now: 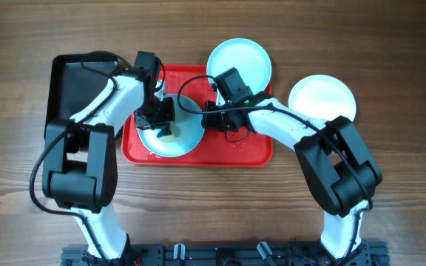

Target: Clean dirty plates on tray and stack at the side

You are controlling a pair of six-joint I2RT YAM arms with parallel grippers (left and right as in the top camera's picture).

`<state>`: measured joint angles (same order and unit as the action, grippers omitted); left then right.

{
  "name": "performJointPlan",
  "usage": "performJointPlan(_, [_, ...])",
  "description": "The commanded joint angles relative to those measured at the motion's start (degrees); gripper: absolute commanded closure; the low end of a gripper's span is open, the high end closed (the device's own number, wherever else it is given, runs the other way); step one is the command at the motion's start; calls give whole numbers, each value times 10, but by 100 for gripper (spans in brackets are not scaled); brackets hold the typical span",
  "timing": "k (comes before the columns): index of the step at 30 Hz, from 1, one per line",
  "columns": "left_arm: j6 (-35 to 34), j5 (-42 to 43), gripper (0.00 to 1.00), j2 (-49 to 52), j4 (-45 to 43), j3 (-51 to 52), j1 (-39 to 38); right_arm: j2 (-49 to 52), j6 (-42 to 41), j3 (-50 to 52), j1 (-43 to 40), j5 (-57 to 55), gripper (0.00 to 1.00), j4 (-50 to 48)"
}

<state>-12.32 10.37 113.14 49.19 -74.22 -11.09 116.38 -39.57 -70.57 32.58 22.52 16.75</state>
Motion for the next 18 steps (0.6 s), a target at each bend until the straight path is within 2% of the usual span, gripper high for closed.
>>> performJointPlan(1, [-1, -57, 96, 1, -24, 36, -4, 23, 10, -7, 0, 15, 96, -4])
performJointPlan(3, [-2, -107, 96, 1, -34, 37, -4, 23, 13, -7, 0, 16, 95, -7])
performJointPlan(6, [-2, -123, 96, 0, -40, 33, -4, 23, 12, -7, 0, 16, 96, -7])
performJointPlan(11, [-45, -146, 96, 0, -40, 33, -11, 23, 12, -7, 0, 18, 96, -9])
performJointPlan(18, [-126, -292, 96, 0, -30, 33, -70, 23, 10, -7, 0, 18, 96, -11])
